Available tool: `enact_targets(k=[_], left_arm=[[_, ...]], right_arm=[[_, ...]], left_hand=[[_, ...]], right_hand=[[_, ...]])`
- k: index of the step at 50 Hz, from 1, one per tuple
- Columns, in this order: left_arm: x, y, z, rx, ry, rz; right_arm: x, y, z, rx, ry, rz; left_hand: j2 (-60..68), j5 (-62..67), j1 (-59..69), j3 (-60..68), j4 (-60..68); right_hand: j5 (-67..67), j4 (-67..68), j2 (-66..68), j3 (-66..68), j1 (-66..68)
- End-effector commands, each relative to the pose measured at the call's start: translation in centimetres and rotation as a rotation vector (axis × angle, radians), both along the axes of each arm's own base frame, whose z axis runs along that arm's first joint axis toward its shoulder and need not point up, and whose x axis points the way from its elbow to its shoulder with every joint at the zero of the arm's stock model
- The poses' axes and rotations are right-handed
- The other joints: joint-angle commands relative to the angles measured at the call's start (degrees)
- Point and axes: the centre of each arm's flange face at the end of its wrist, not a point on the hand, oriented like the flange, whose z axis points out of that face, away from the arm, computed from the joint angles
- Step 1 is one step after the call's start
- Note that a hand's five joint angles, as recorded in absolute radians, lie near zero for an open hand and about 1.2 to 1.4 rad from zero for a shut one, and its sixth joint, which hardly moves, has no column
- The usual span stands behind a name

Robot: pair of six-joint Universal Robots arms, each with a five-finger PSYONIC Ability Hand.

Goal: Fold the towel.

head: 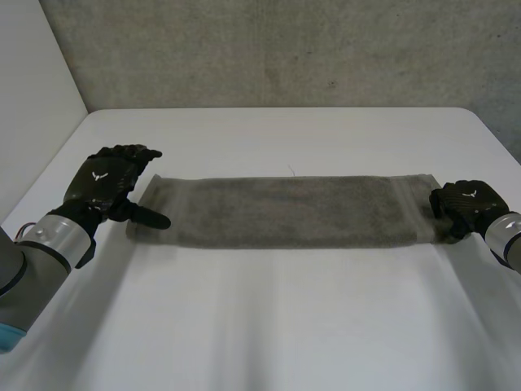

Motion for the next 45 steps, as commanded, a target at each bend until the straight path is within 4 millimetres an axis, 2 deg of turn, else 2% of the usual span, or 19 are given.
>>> enact_targets(k=[1,6,12,18,22,24,28,30,31,33,34,36,37,38,39,40,42,43,45], left_arm=[[0.0,0.1,-0.1,0.003,0.0,-0.002],[0.0,0.1,-0.1,0.003,0.0,-0.002],[0.0,0.1,-0.1,0.003,0.0,-0.001],[0.0,0.1,-0.1,0.003,0.0,-0.001],[0.0,0.1,-0.1,0.005,-0.001,0.001],[0.0,0.1,-0.1,0.005,-0.001,0.003],[0.0,0.1,-0.1,0.003,-0.001,0.003],[0.0,0.1,-0.1,0.005,-0.001,0.001],[0.0,0.1,-0.1,0.005,-0.001,0.001],[-0.1,0.2,-0.1,0.005,-0.001,-0.001],[-0.1,0.2,-0.1,0.005,-0.001,-0.001],[-0.3,0.3,-0.1,0.005,-0.001,-0.007],[-0.3,0.3,-0.1,0.005,-0.001,-0.007],[-0.4,0.4,-0.1,0.003,-0.001,-0.01],[-0.5,0.5,-0.1,0.003,-0.001,-0.014],[-0.5,0.5,-0.1,0.003,-0.001,-0.014],[-0.8,0.6,0.1,-0.005,-0.003,-0.024],[-0.8,0.6,0.1,-0.005,-0.003,-0.024],[-1.4,0.7,0.7,-0.027,-0.004,-0.041]], right_arm=[[0.0,-0.2,-0.1,0.0,0.001,0.003],[-0.2,-0.5,0.0,-0.006,0.001,-0.004],[-1.0,-0.9,-0.1,-0.007,0.012,-0.041],[-4.9,-2.6,1.5,-0.048,0.057,-0.202],[-9.3,-3.7,3.9,-0.079,0.112,-0.317],[-10.3,-4.0,4.7,-0.093,0.138,-0.336],[-10.0,-4.1,6.5,-0.12,0.158,-0.322],[-7.4,-3.6,8.8,-0.166,0.147,-0.268],[-7.4,-3.6,8.8,-0.166,0.147,-0.268],[-0.5,-1.9,11.0,-0.237,0.117,-0.108],[-0.5,-1.9,11.0,-0.237,0.117,-0.107],[7.0,1.1,11.8,-0.275,0.088,0.084],[7.0,1.1,11.8,-0.275,0.088,0.084],[10.4,3.0,11.9,-0.287,0.079,0.174],[13.5,5.0,11.6,-0.293,0.07,0.259],[13.5,5.0,11.6,-0.293,0.07,0.259],[19.3,9.1,9.3,-0.272,0.053,0.428],[19.3,9.1,9.3,-0.272,0.053,0.429],[23.9,13.2,6.6,-0.253,0.044,0.571]], left_hand=[[2.05,2.12,1.95,2.08,2.08],[2.05,2.12,1.95,2.08,2.08],[2.05,2.12,1.95,2.08,2.08],[2.05,2.12,1.95,2.08,2.08],[2.05,2.12,1.95,2.08,2.08],[2.05,2.12,1.95,2.08,2.08],[2.05,2.12,1.95,2.08,2.08],[2.05,2.12,1.95,2.08,2.08],[2.05,2.12,1.95,2.08,2.08],[1.88,1.95,1.78,1.91,1.91],[1.88,1.95,1.78,1.91,1.91],[1.88,1.95,1.78,1.91,1.91],[1.88,1.95,1.78,1.91,1.91],[1.88,1.95,1.78,1.91,1.91],[1.72,1.79,1.62,1.75,1.75],[1.71,1.79,1.61,1.75,1.75],[1.04,1.12,0.94,1.08,1.08],[1.04,1.11,0.94,1.07,1.07],[0.54,0.61,0.44,0.57,0.57]], right_hand=[[9.75,9.3,9.21,9.21,9.26],[33.86,33.42,33.33,33.33,33.38],[33.91,33.46,33.37,33.37,33.42],[33.91,33.46,33.37,33.37,33.42],[33.91,33.46,33.37,33.37,33.42],[33.91,33.46,33.37,33.37,33.42],[33.91,33.46,33.37,33.37,33.42],[33.91,33.46,33.37,33.37,33.42],[33.91,33.46,33.37,33.37,33.42],[33.91,33.46,33.37,33.37,33.42],[33.91,33.46,33.37,33.37,33.42],[33.91,33.46,33.37,33.37,33.42],[33.91,33.46,33.37,33.37,33.42],[33.91,33.46,33.37,33.37,33.42],[33.91,33.46,33.37,33.37,33.42],[33.91,33.46,33.37,33.37,33.42],[33.91,33.46,33.37,33.37,33.42],[33.91,33.46,33.37,33.37,33.42],[33.91,33.46,33.37,33.37,33.42]])
